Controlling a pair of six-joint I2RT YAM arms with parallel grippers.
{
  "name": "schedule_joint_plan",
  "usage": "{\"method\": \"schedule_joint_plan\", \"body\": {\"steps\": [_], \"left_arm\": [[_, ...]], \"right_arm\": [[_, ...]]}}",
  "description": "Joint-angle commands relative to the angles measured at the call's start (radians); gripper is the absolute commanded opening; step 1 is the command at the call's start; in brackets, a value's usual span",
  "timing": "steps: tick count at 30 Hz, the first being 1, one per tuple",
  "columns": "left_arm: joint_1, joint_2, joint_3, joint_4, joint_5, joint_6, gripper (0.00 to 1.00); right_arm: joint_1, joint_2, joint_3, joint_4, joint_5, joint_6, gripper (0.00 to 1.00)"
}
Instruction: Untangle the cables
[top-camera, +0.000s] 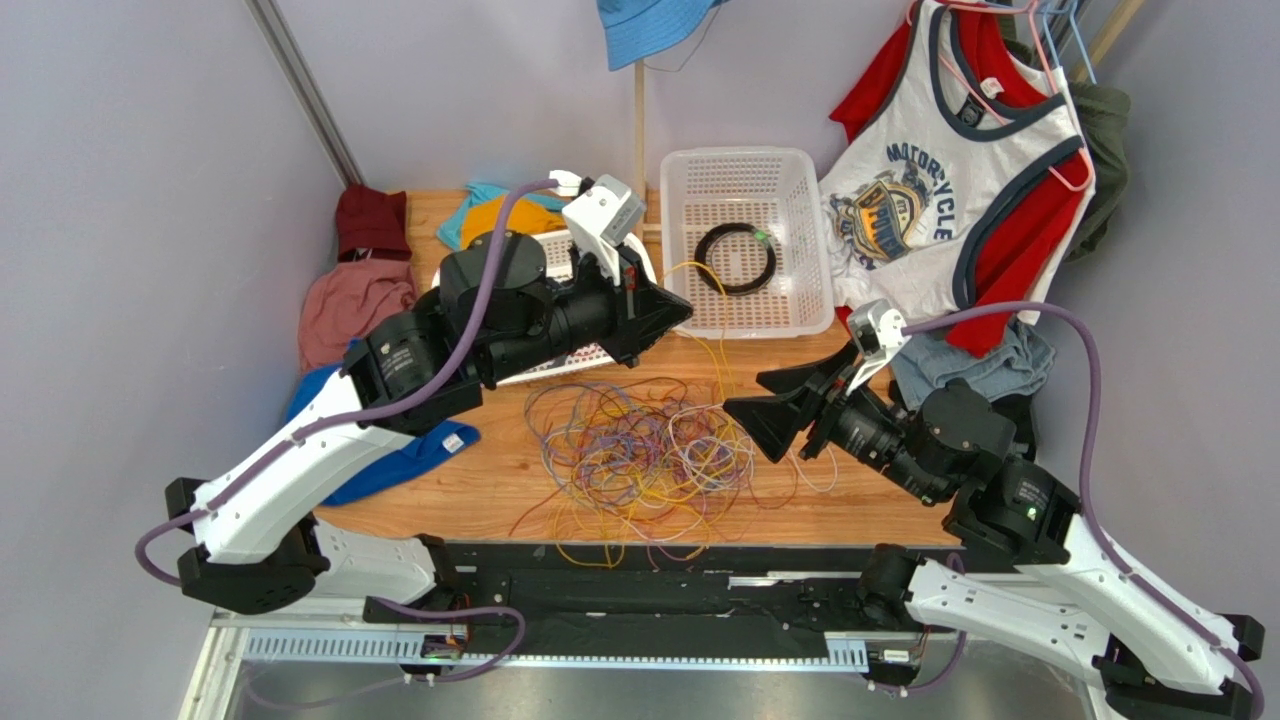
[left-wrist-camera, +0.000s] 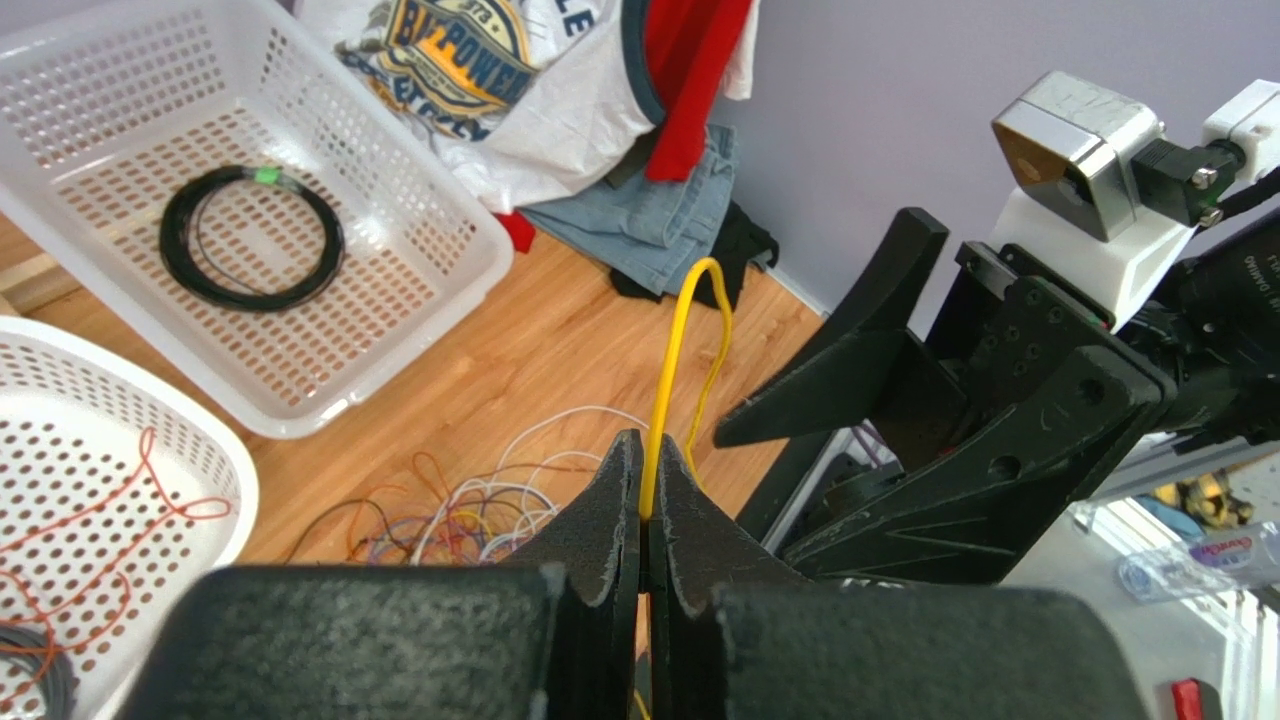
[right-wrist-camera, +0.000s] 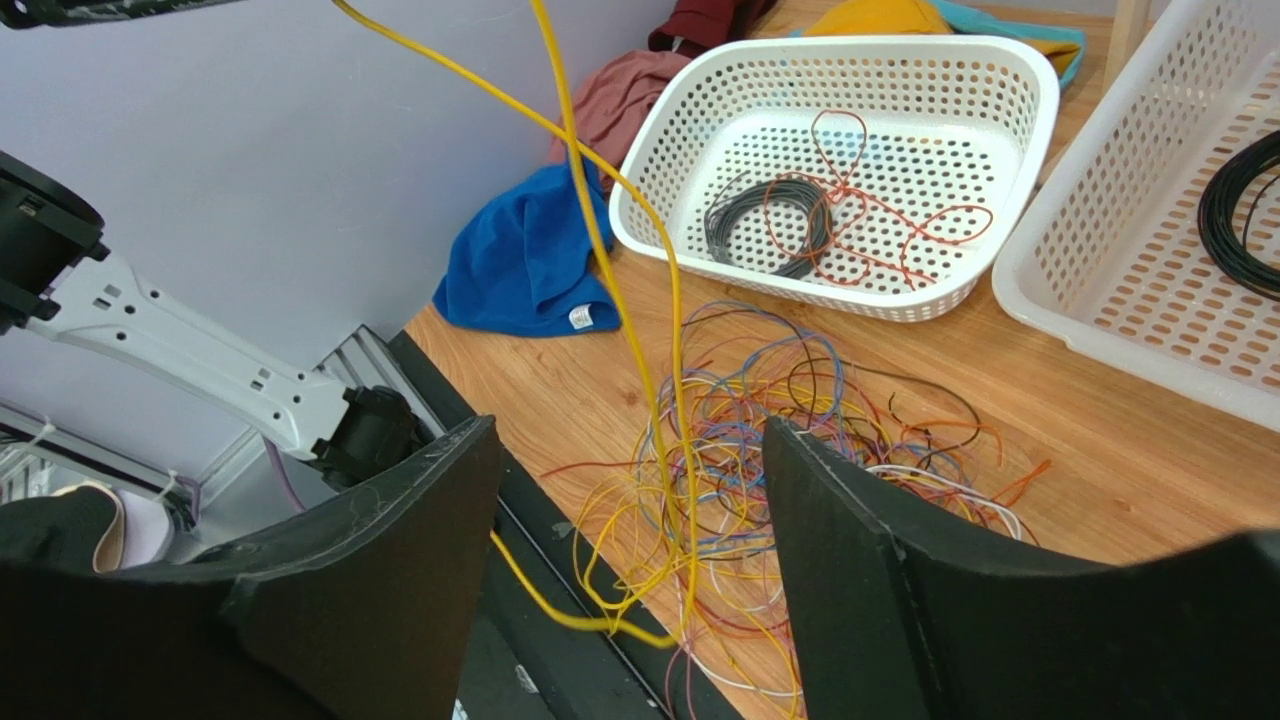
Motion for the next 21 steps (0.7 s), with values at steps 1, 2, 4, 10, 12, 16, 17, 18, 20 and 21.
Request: {"method": "schedule_joint_plan", "body": {"steps": [1,2,4,10,12,16,17,18,20,21], "left_arm": [[-0.001,-0.001,0.053,0.034,0.044,-0.026,0.00],[-0.001,0.001,0.056,0.033,0.046,-0.026,0.00],[-0.001,0.002,0.060,0.033,0.044,-0.026,0.00],[-0.005,0.008,0.058,0.036,0.058,-0.048,0.00],[-0.007,0.011,0.060,0.036,0.058,-0.048,0.00],[-0.010,0.011,0.060,0.037,0.058,-0.051,0.00],[-0.010,0.013,0.058,0.037,0.075,-0.051,0.00],[-0.010,0.010,0.052,0.037,0.075,-0.051,0.00],[-0.010,-0.001,0.043,0.039,0.077,-0.051,0.00],[-0.010,-0.005,0.028,0.039,0.074,-0.051,0.00]], "right_arm": [[0.002,-0.022,-0.044,0.085,-0.013,-0.009,0.70],[0.002,-0.025,-0.049,0.091,-0.015,-0.009,0.72],[0.002,-0.027,-0.062,0.120,-0.029,-0.007,0.72],[0.001,0.021,-0.067,0.139,-0.019,-0.019,0.72],[0.004,0.044,-0.070,0.165,-0.022,-0.021,0.71],[0.002,0.090,-0.076,0.196,-0.010,-0.024,0.69],[0.004,0.097,-0.076,0.202,0.005,-0.027,0.66],[0.002,0.116,-0.076,0.202,0.020,-0.024,0.62],[0.001,0.134,-0.072,0.199,0.042,-0.028,0.44],[0.002,0.139,-0.067,0.199,0.045,-0.032,0.36]]}}
